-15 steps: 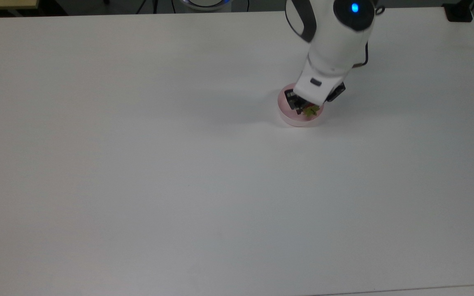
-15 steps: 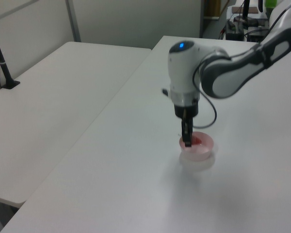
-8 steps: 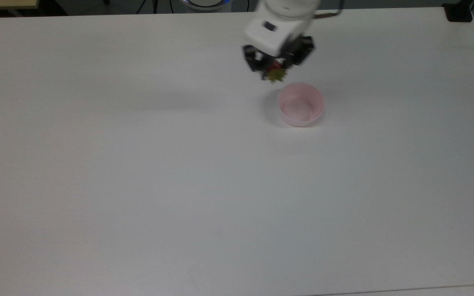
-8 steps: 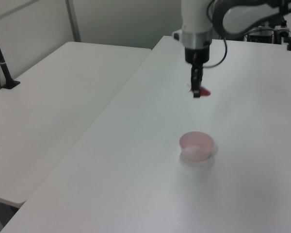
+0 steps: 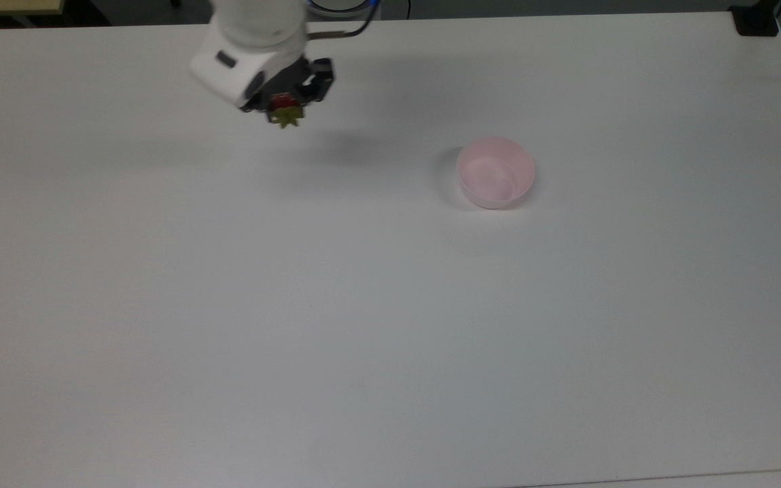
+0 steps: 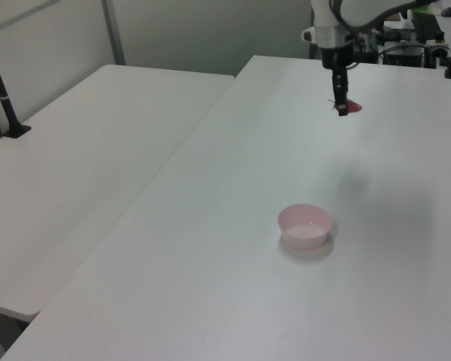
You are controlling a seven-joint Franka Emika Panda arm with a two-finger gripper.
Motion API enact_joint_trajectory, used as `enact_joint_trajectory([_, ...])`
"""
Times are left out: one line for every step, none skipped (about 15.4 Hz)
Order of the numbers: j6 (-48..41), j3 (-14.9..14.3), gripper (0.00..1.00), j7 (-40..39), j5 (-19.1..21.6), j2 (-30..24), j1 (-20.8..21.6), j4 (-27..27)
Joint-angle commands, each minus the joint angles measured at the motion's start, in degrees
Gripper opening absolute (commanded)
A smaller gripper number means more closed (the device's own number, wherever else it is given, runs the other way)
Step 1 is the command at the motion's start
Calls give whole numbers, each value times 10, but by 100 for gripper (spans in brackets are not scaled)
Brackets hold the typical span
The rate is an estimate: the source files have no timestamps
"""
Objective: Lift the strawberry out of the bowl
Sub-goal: 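Lift the strawberry out of the bowl and carry it away from the bowl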
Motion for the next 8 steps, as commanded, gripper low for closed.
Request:
enact_joint_trajectory([122,-13,11,-2,-46,-70,30,-167])
enact_joint_trajectory([148,-12,11,5,-64,-77,37,-201])
enact_joint_trajectory([174,-10,11,17,-77,-84,42,-228])
enact_joint_trajectory([196,-10,11,24,-88,-87,42,-251])
enact_joint_trajectory([217,-10,11,26,-97,-87,43,-274])
enact_joint_trajectory([238,-10,11,28,-107,-85,43,-293])
enact_joint_trajectory([252,-10,12,31,-112,-81,43,-301])
enact_joint_trajectory([256,-10,12,37,-113,-72,44,-301])
